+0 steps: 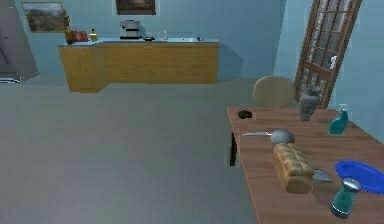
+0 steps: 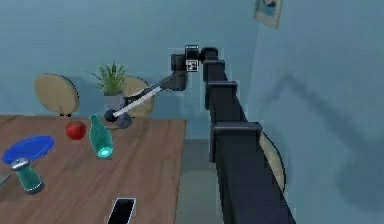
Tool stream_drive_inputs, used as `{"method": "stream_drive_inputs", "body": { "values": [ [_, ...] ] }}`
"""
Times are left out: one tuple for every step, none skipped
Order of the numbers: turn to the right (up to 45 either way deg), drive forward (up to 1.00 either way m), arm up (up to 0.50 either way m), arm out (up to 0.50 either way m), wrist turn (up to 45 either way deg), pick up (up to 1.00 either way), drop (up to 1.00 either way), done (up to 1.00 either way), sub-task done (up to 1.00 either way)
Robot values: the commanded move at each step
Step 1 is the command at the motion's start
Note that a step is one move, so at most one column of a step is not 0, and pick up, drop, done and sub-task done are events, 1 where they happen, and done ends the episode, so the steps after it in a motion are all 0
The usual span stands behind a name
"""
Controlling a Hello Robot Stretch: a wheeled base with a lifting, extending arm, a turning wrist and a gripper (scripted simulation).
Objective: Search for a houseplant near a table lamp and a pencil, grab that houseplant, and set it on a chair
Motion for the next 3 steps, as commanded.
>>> {"method": "stream_drive_inputs", "body": {
  "values": [
    [0.0,0.0,0.0,0.0,45.0,0.0,0.0,0.0,0.0],
    [0.0,0.0,0.0,0.0,45.0,0.0,0.0,0.0,0.0],
    [0.0,0.0,0.0,0.0,3.0,0.0,0.0,0.0,0.0]
  ]
}}
